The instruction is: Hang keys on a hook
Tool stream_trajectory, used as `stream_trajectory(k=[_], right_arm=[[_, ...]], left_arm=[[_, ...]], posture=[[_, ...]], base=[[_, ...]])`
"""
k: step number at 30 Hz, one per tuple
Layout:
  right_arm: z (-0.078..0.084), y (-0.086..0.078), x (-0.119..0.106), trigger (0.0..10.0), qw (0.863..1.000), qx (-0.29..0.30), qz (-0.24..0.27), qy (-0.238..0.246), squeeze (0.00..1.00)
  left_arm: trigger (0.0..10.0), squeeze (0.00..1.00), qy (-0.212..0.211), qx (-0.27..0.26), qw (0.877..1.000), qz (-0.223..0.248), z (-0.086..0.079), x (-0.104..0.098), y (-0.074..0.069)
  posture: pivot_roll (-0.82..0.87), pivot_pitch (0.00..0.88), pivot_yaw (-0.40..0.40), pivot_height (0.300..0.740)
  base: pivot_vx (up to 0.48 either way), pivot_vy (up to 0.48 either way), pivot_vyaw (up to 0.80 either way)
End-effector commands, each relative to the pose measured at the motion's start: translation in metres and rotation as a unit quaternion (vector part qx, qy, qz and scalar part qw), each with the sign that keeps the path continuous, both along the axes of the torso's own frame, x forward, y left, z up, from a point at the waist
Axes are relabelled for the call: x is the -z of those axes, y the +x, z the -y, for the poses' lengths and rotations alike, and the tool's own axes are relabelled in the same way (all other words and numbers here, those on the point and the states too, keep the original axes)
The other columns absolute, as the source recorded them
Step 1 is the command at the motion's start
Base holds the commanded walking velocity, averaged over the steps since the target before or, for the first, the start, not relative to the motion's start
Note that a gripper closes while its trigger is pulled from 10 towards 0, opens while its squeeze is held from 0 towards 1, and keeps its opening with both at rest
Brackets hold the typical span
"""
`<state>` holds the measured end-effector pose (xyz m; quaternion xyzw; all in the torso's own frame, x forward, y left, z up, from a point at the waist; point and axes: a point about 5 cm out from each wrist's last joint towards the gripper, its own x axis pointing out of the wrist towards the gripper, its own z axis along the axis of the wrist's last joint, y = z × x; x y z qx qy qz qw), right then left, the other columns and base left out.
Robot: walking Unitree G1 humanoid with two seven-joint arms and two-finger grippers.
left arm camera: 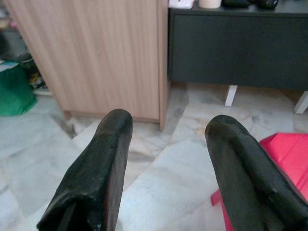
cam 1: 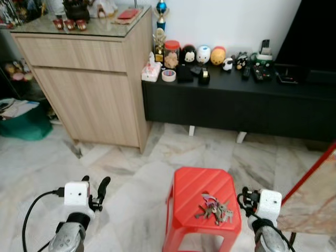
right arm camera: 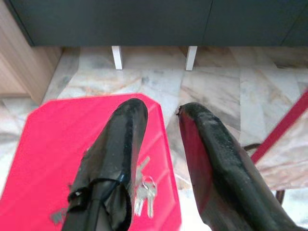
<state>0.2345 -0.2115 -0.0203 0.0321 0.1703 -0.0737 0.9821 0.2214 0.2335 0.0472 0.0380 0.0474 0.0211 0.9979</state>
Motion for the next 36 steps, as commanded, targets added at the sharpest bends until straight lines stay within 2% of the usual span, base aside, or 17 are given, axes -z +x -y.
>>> stream_trajectory(k=[1,8,10,13,15,25,36], right_arm=[[0.009,0.0,0.0,10.0,1.0,0.018,-0.007,-0.001,0.0],[0.013,-0.002,0.004,10.0,1.0,0.011,-0.025,0.004,0.0],[0.01,-0.005,0.008,10.0,0.999,-0.006,-0.037,0.016,0.0],[0.012,-0.007,0.008,10.0,0.999,-0.007,-0.037,0.007,0.0],[0.012,-0.007,0.007,10.0,1.0,-0.003,-0.024,0.009,0.0],[0.013,-0.008,0.007,10.0,0.999,-0.022,-0.025,0.014,0.0],[0.013,-0.008,0.007,10.0,0.999,-0.022,-0.022,0.014,0.0]], left_arm=[[10.0,0.0,-0.002,-0.014,1.0,-0.003,-0.004,-0.001,-0.006],[10.0,0.0,-0.007,-0.013,1.0,-0.021,0.002,0.007,-0.015],[10.0,0.0,-0.009,-0.014,1.0,-0.02,0.005,0.006,-0.014],[10.0,0.0,-0.01,-0.014,1.0,-0.018,0.006,0.004,-0.013],[10.0,0.0,-0.008,-0.012,1.0,-0.017,0.006,0.004,-0.011],[10.0,0.0,-0.015,-0.027,0.999,-0.024,0.003,0.005,-0.012],[10.0,0.0,-0.016,-0.026,0.999,-0.024,0.005,0.005,-0.011]], posture=[[0.09,0.004,-0.059,0.66],[0.07,0.013,-0.066,0.66],[0.07,0.013,-0.067,0.64],[0.06,0.019,-0.066,0.625],[0.06,0.024,-0.065,0.625],[0.06,0.009,-0.075,0.625],[0.06,0.008,-0.076,0.625]], base=[[0.0,0.0,0.0],[0.0,0.0,0.0],[0.0,0.0,0.0],[0.0,0.0,0.0],[0.0,0.0,0.0],[0.0,0.0,0.0],[0.0,0.2,0.0]])
